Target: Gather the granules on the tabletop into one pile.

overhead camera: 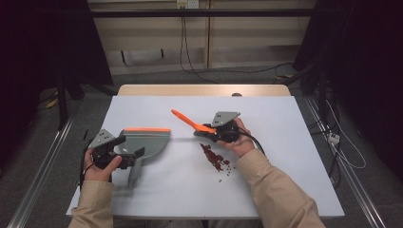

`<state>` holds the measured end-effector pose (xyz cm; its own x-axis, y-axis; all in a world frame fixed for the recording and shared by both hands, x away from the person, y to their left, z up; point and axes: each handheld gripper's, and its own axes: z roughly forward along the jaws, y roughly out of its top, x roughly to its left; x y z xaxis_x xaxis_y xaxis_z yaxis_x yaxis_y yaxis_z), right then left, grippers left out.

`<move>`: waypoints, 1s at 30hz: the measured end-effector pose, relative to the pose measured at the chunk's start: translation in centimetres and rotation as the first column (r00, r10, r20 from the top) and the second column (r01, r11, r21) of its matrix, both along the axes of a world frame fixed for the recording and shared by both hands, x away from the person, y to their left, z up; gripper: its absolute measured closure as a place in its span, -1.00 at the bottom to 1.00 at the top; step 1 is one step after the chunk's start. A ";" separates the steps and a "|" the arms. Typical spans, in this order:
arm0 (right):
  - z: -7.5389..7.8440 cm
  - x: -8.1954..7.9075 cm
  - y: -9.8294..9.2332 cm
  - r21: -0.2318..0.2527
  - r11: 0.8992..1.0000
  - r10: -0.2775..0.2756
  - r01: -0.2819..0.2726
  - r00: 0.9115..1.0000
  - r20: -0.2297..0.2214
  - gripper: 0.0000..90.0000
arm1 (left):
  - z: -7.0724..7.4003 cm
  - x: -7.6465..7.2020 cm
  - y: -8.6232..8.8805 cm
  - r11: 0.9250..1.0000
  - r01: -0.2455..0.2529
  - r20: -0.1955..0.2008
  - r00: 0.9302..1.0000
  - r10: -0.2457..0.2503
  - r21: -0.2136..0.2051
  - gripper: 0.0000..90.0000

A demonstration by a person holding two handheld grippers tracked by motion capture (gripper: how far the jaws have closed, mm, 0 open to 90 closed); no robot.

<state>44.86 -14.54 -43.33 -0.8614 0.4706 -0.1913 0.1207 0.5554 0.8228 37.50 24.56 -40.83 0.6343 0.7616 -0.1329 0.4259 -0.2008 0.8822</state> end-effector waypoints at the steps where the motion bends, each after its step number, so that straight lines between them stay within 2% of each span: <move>1: 0.0 -0.2 0.0 -0.007 1.000 0.011 -0.011 1.000 -0.001 0.58 | 0.0 0.0 0.0 1.000 -0.001 0.000 1.000 0.001 -0.003 -0.88; 8: 0.2 -1.5 -0.6 -0.013 0.996 0.088 -0.088 0.996 -0.021 0.58 | 0.0 -0.1 -0.1 1.000 0.000 0.001 1.000 0.000 -0.001 -0.88; 16: 0.4 -2.6 -1.2 -0.007 0.991 0.131 -0.132 0.990 -0.041 0.58 | 0.0 -0.1 -0.2 1.000 0.003 0.001 1.000 -0.003 0.005 -0.88; 25: 0.5 -3.2 -1.5 0.006 0.990 0.137 -0.137 0.988 -0.070 0.58 | 0.0 -0.1 -0.3 1.000 0.005 0.003 1.000 -0.005 0.007 -0.88; 30: 0.6 -3.8 -1.4 -0.007 0.989 0.147 -0.148 0.986 -0.073 0.58 | 0.0 -0.2 -0.4 1.000 0.006 0.003 1.000 -0.006 0.004 -0.88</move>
<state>41.06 -15.92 -42.76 -0.9330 0.3353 -0.1306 0.0958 0.5812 0.8081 37.34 24.18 -40.79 0.6393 0.7583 -0.1279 0.4216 -0.2065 0.8829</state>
